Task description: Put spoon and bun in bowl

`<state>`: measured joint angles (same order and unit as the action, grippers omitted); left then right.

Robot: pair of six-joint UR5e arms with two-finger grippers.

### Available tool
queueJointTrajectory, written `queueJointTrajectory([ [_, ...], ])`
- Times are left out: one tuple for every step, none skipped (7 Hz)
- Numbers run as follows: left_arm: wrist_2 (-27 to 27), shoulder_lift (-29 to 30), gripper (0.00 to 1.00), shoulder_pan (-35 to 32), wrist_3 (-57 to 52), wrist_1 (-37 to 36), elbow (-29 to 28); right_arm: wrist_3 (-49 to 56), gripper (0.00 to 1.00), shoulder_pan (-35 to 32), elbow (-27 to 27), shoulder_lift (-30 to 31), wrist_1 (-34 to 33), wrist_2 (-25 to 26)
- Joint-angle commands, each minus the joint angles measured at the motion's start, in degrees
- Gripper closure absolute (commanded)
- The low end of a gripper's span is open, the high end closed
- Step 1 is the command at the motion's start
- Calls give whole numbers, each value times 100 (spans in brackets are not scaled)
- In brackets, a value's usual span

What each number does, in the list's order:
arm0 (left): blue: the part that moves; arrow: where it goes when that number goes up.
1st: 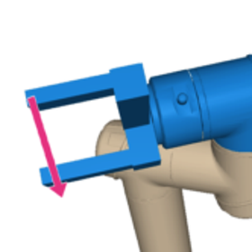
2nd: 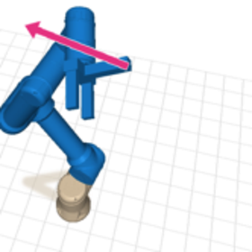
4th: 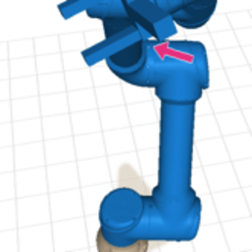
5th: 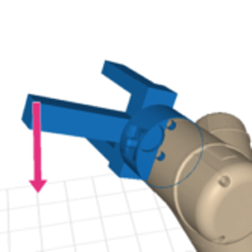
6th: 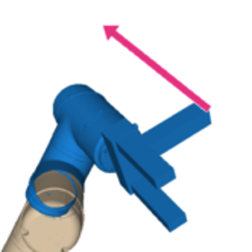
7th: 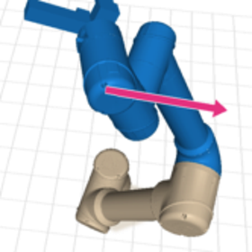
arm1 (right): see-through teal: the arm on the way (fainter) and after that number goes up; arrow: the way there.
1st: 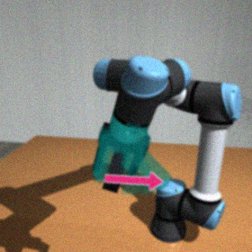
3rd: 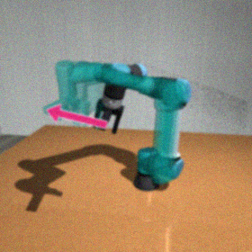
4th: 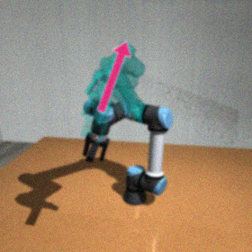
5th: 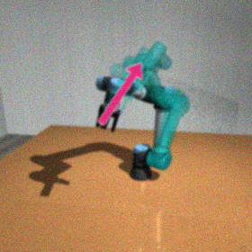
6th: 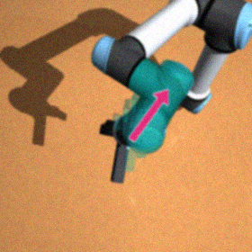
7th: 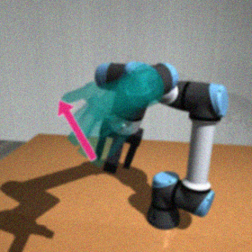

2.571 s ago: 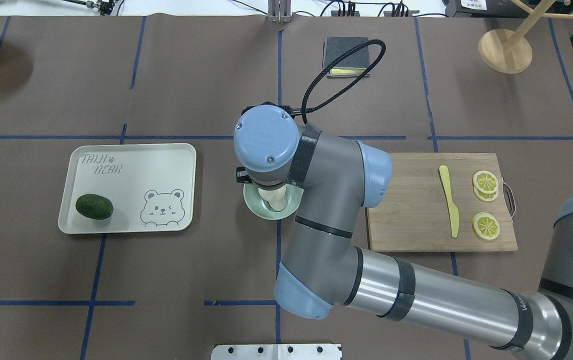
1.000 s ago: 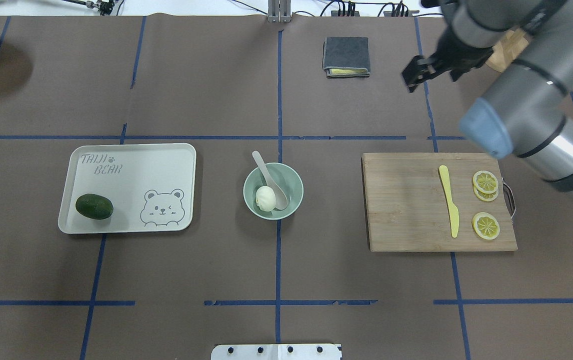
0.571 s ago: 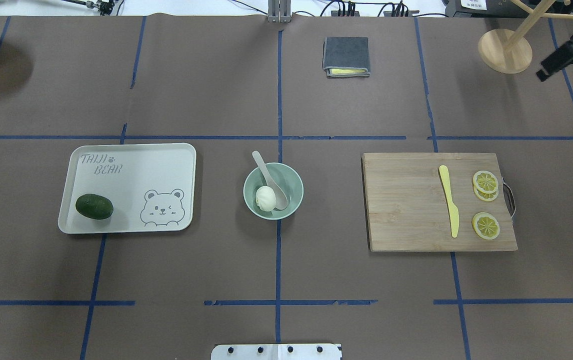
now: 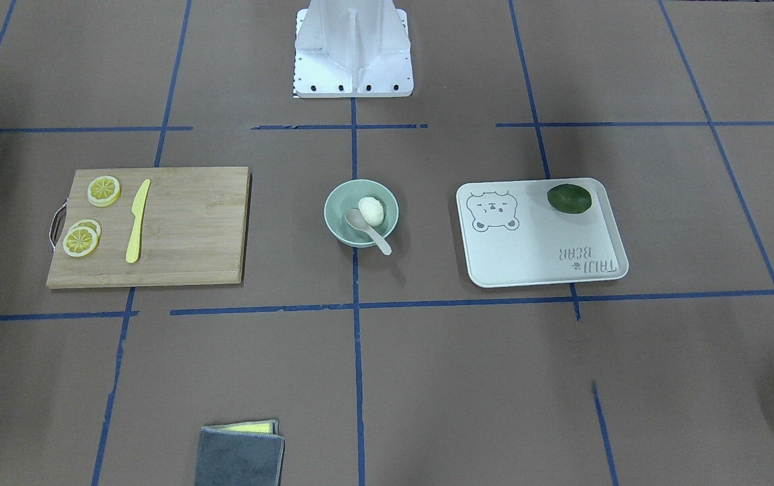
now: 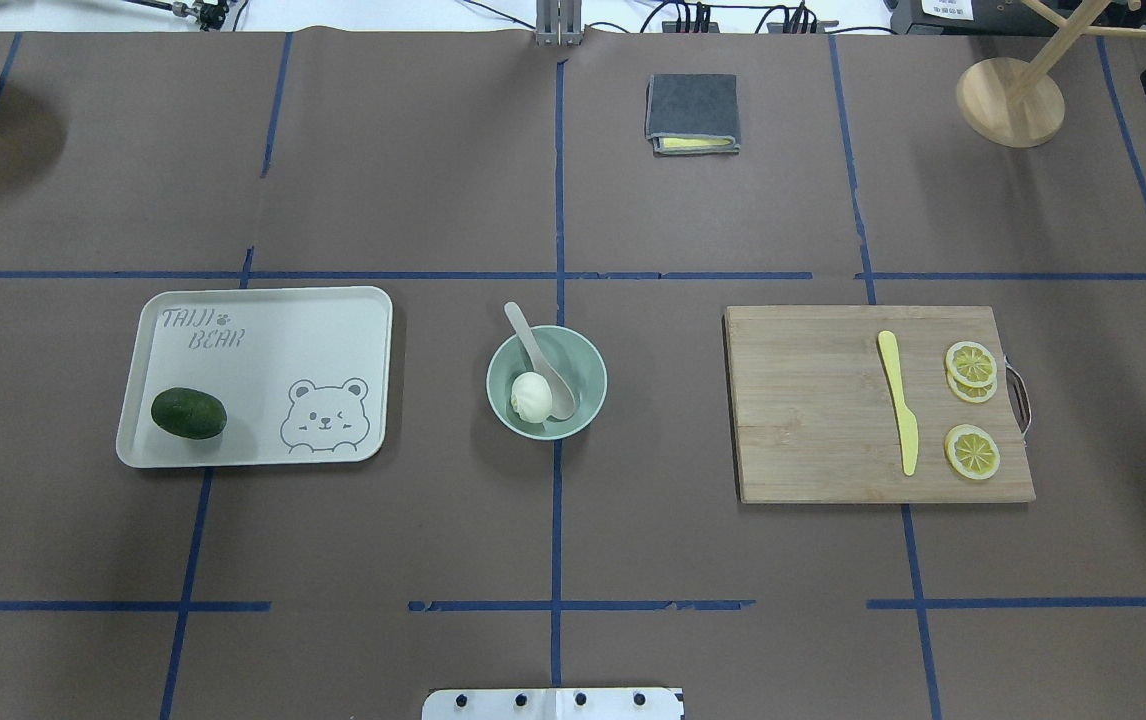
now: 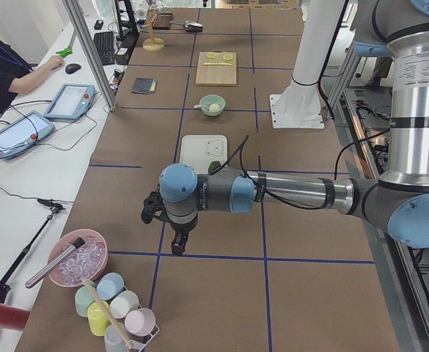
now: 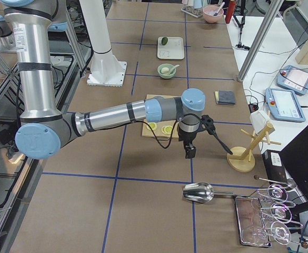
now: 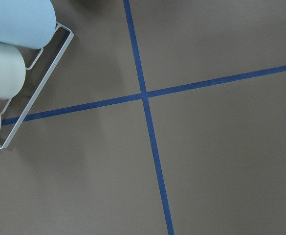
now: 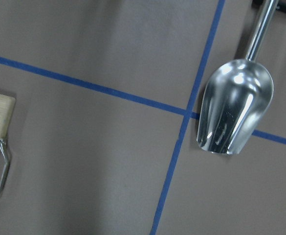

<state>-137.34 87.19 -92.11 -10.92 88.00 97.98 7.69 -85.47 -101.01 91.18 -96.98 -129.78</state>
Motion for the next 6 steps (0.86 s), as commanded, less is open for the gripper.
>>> queueJointTrajectory([
  [-3, 0, 0, 0, -6, 15, 11, -39, 0, -268, 3, 461, 21, -56],
  [14, 0, 0, 0, -6, 24, -24, -48, 0, -329, 37, 488, 21, -317],
  [41, 0, 0, 0, -6, 24, -7, -48, 0, -347, 46, 480, 21, -363],
  [58, 0, 0, 0, -6, 24, -41, -57, 0, -347, 55, 480, 21, -364],
  [58, 0, 0, 0, -6, 24, -33, -57, 0, -347, 55, 480, 21, -364],
  [58, 0, 0, 0, -6, 24, -24, -48, 0, -347, 55, 480, 21, -364],
])
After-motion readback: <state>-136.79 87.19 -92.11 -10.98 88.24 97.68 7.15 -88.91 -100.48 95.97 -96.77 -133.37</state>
